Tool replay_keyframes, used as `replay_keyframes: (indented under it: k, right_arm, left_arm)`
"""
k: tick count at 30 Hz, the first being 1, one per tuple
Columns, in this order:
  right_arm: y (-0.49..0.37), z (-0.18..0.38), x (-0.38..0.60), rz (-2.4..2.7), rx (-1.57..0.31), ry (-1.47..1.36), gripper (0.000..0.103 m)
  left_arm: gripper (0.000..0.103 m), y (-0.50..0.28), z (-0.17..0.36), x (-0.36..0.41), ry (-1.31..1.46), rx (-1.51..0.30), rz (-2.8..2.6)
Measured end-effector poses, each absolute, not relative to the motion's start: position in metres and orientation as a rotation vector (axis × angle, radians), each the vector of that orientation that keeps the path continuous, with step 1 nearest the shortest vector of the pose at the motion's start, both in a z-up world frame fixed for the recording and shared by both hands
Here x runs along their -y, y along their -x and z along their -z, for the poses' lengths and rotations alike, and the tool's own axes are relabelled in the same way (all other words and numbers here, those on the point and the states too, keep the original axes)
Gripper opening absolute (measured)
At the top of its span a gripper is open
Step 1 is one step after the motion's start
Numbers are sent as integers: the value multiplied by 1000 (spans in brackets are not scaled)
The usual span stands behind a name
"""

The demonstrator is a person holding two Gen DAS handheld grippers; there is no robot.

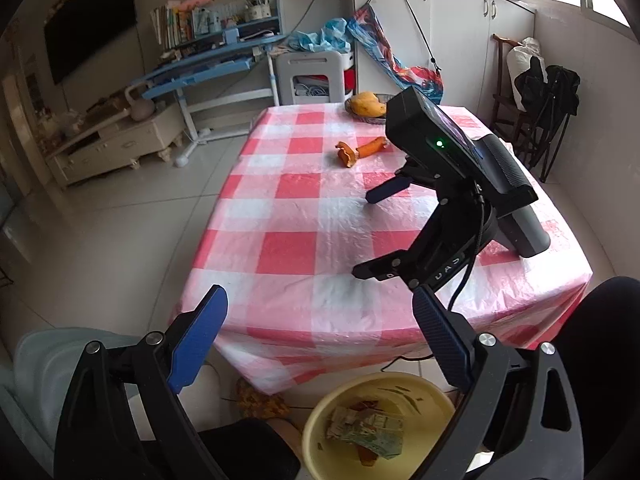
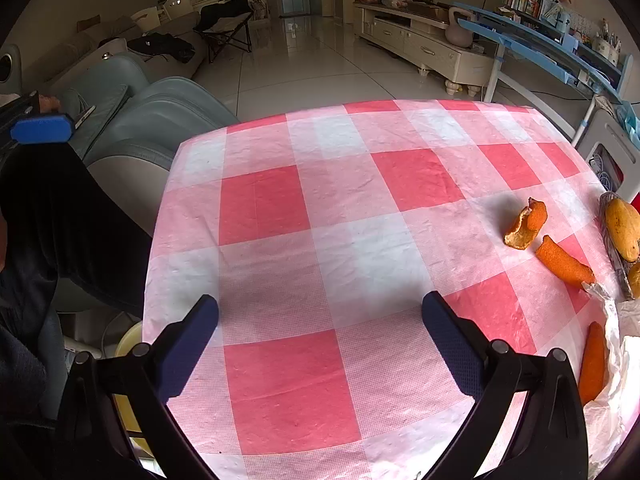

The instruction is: Collect trash

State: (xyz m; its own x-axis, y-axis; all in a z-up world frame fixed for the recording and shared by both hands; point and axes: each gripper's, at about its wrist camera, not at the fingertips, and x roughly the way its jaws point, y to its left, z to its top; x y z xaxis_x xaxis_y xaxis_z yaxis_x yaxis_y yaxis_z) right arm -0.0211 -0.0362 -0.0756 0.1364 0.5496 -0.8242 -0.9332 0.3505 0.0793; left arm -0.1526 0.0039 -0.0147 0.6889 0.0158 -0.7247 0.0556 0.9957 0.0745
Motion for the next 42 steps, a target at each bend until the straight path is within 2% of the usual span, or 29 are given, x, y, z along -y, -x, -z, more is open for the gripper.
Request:
replay_keyframes:
  k: [12,42]
  right_arm:
    - [20,76,36,-1148,-894,525,97]
    - [19,77,36,-1149,-892,526,97]
  left_arm:
    - [90,147,20,-8,-25,-840,34]
    - [91,150,17,-10,-57,-829,30]
